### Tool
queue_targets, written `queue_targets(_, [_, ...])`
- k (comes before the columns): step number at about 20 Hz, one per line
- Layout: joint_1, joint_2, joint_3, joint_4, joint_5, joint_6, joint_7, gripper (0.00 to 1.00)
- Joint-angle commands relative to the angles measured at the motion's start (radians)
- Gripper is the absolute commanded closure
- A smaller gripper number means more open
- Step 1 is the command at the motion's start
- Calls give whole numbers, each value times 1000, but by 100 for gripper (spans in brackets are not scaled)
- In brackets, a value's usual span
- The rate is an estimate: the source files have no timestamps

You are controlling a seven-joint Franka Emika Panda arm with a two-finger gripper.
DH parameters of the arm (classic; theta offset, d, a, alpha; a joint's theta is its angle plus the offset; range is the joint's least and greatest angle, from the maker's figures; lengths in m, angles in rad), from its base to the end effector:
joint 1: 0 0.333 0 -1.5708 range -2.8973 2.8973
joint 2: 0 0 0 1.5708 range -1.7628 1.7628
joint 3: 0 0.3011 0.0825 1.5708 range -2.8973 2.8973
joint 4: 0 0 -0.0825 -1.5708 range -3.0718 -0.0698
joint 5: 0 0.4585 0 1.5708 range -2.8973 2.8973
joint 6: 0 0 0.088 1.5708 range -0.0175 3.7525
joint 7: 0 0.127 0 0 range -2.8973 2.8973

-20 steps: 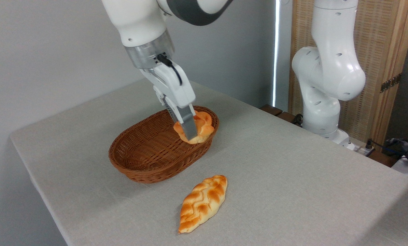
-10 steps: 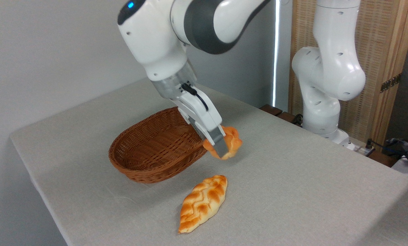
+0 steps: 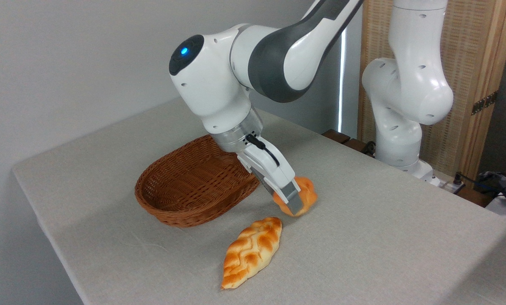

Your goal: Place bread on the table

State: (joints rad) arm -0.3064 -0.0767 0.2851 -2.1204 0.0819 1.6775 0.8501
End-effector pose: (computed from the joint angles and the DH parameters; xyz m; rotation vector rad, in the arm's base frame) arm 0.5420 -0.0020 0.3525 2.6985 -1.3038 -0.5470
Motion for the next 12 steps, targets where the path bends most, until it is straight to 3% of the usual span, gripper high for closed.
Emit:
queue_targets(1, [-10, -15, 29, -6, 13, 15, -5, 0])
queue_targets(7, [-11, -24, 26, 51, 1, 15, -9, 0])
queue_targets(12, [-11, -31, 26, 187, -83, 13, -26, 0])
